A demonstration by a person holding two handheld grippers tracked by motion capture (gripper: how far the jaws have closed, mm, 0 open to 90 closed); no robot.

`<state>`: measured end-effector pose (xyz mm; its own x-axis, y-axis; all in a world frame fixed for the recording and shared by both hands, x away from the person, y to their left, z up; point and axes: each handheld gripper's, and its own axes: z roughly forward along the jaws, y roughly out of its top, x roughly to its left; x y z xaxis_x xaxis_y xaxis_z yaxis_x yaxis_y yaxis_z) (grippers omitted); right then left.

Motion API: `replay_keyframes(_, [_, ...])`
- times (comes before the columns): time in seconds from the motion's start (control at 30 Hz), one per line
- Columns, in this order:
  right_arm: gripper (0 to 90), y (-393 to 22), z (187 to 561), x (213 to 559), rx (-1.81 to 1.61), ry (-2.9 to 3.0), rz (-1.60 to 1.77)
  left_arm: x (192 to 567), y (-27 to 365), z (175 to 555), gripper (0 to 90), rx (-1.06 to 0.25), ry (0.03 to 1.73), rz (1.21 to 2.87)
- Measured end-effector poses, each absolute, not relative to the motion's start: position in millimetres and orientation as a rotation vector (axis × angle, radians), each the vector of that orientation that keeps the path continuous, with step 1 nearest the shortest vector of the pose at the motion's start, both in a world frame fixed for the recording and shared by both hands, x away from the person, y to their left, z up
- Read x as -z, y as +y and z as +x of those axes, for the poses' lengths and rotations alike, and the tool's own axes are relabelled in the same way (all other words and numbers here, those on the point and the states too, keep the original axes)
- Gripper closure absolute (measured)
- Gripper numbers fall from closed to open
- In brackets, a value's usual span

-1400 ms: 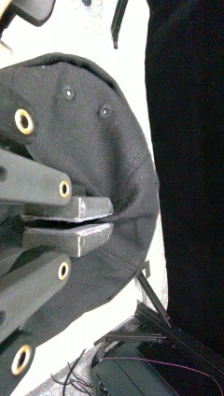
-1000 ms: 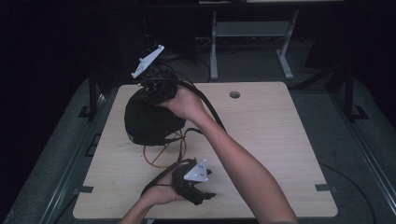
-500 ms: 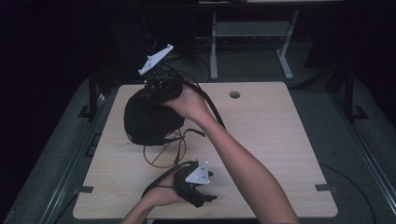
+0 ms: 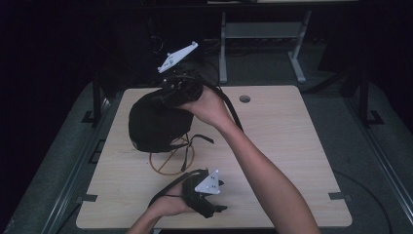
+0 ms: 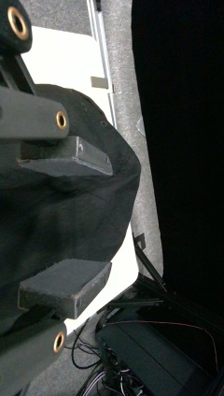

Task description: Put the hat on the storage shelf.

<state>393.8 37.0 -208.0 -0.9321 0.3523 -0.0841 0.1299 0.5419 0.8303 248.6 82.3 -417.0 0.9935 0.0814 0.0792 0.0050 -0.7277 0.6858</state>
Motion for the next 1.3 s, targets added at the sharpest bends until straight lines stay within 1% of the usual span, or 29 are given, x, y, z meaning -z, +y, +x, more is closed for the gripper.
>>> replay_keyframes(0.23, [43.4,22,393,209,-1.342,2.547,0.424,419,81,249,28.3,-0.141,0.05,2.386])
replay_keyframes(0.63, [39.9,-1,392,210,-1.375,2.541,0.459,420,79,247,28.2,-0.116,0.056,2.382])
replay_keyframes(0.8, [37.5,-18,391,212,-1.394,2.537,0.478,420,79,247,28.2,-0.118,0.051,2.381])
replay_keyframes(0.9, [36.0,-37,391,218,-1.42,2.535,0.52,420,78,247,28.1,-0.114,0.047,2.39])
replay_keyframes(1.0, [35.6,-45,390,221,-1.421,2.534,0.532,420,78,246,28.0,-0.115,0.063,2.385])
replay_keyframes(1.3, [34.2,-75,384,233,-1.448,2.518,0.585,422,73,244,28.0,-0.122,0.038,2.393])
